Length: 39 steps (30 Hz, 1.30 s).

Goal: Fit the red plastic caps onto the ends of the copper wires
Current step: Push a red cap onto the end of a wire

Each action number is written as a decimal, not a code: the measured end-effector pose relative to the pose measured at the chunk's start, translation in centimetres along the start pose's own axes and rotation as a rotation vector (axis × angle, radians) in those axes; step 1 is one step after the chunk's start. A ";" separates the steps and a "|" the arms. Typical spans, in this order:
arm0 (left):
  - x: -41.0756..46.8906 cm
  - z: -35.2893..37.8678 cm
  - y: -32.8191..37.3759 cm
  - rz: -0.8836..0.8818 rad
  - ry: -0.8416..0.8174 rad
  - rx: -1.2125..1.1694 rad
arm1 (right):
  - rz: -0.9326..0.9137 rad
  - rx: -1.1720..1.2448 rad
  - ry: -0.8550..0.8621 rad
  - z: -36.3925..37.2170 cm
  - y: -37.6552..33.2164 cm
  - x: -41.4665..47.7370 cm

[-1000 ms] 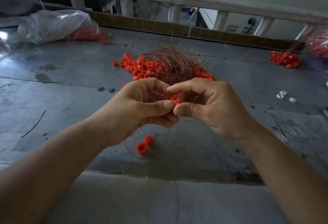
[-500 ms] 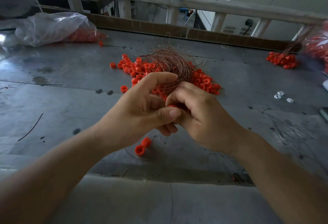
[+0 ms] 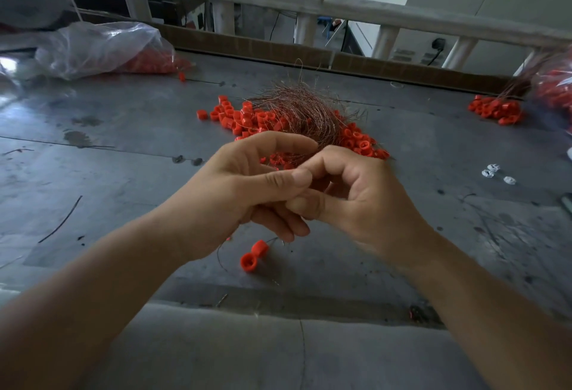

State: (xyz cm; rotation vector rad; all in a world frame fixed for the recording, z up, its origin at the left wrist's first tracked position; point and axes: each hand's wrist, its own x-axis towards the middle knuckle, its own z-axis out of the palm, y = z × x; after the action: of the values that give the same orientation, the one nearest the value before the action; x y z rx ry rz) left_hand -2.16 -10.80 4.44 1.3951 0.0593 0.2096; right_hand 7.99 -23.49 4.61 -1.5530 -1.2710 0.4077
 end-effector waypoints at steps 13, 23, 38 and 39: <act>0.1 -0.8 1.0 0.140 0.100 -0.323 | 0.303 0.385 0.021 -1.0 -0.7 0.4; 0.3 -2.4 1.2 0.098 0.433 -0.071 | 0.306 -0.186 0.021 -4.4 0.2 0.5; 0.2 -2.7 -0.6 -0.241 -0.047 0.871 | 0.494 -0.417 -0.364 -5.5 1.3 0.0; 0.2 -2.6 -0.7 -0.258 -0.068 0.869 | 0.494 -0.441 -0.380 -5.4 1.4 0.0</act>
State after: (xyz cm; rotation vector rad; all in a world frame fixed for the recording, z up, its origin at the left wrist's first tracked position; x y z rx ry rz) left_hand -2.31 -8.38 3.28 2.2361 0.2987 -0.1016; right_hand 12.85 -26.02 5.53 -2.2578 -1.3075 0.8070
